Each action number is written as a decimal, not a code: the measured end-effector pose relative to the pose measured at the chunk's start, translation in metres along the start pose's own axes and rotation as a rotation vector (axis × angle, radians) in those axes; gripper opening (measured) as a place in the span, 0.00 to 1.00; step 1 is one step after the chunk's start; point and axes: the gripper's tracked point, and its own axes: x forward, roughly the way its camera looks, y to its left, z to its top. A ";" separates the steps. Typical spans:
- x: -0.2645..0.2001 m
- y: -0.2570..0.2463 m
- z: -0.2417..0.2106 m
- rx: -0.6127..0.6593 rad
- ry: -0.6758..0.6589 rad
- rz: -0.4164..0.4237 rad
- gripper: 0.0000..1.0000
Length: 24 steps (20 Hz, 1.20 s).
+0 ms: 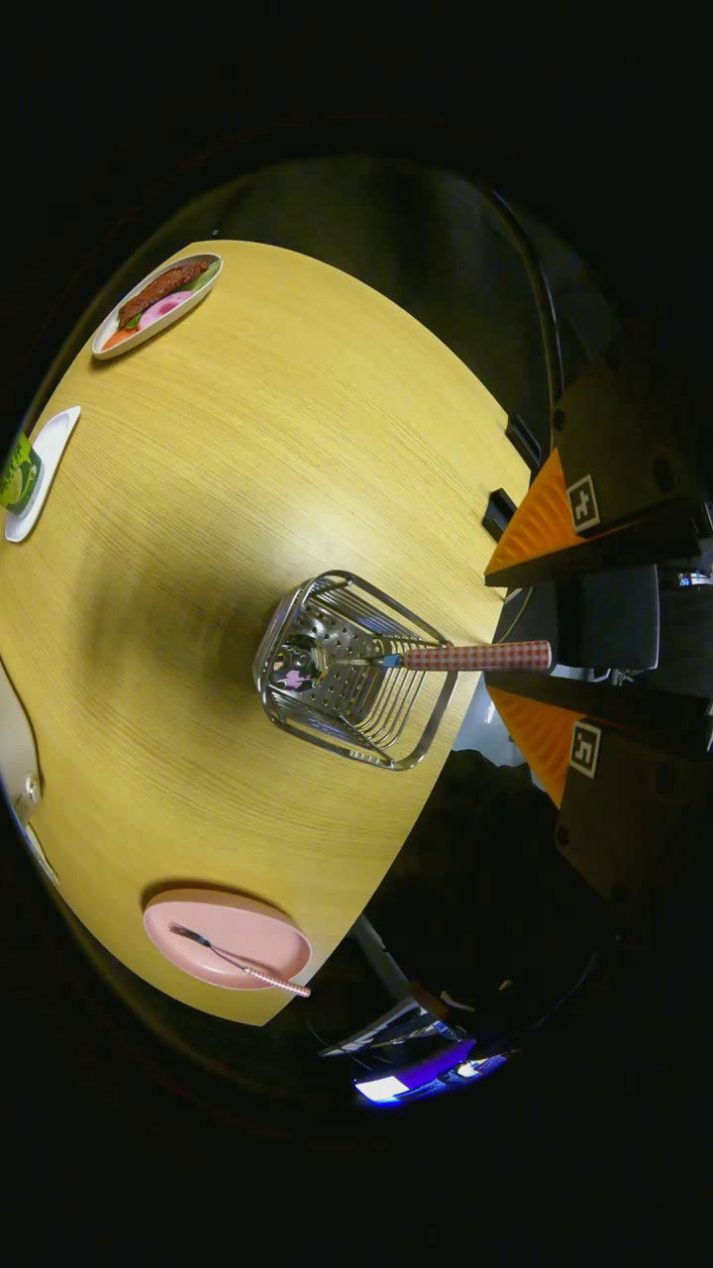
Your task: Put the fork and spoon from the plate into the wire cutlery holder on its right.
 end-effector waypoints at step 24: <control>-0.002 0.371 0.152 0.484 -0.411 0.530 0.58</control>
